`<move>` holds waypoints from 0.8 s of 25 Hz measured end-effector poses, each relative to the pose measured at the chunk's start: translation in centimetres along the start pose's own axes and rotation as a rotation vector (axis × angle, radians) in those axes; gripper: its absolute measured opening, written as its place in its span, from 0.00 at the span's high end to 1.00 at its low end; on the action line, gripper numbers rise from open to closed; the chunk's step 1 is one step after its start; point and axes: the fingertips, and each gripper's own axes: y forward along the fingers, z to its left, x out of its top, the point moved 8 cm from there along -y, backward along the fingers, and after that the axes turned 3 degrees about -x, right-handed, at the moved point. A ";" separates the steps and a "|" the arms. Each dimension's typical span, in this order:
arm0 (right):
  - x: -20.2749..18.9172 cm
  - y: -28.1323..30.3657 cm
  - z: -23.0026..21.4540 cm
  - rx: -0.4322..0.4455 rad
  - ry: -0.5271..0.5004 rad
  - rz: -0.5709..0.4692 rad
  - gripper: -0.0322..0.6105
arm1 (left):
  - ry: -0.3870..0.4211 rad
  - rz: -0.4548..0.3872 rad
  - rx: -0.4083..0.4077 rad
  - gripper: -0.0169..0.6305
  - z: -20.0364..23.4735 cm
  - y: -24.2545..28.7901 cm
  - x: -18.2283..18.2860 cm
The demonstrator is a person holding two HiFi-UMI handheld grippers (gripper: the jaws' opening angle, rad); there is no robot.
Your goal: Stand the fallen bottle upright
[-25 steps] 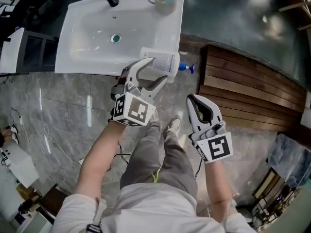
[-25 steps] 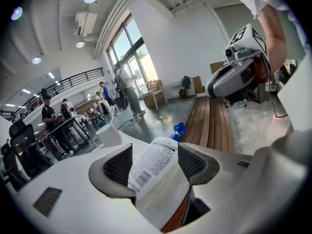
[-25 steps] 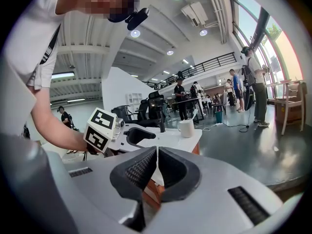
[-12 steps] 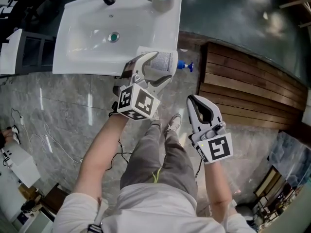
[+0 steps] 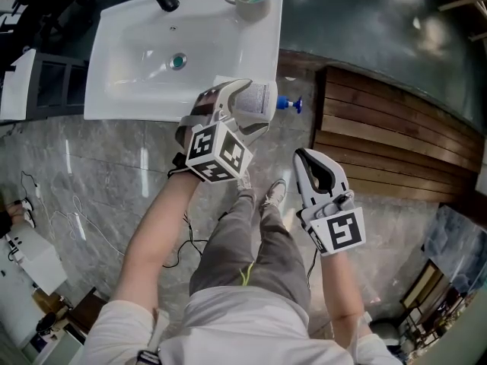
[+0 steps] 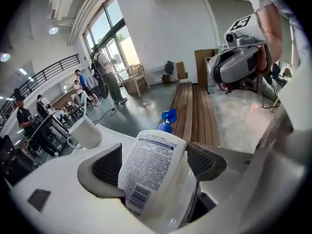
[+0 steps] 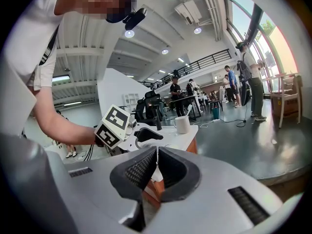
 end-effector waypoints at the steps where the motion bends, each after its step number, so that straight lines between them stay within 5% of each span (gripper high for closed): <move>1: 0.1 0.0 -0.1 -0.001 0.001 -0.001 0.89 | 0.002 0.006 -0.008 0.33 0.1 0.2 0.1; 10: -0.1 0.4 -1.1 -0.015 0.014 0.002 0.89 | 0.036 0.099 -0.071 0.32 0.5 1.9 -0.5; 14: -0.3 0.9 -1.2 -0.013 0.022 0.005 0.89 | 0.117 0.183 -0.082 0.31 0.6 2.9 -0.6; 20: -0.3 1.6 -1.4 -0.006 0.028 0.006 0.89 | 0.138 0.128 -0.044 0.31 0.4 2.7 -1.0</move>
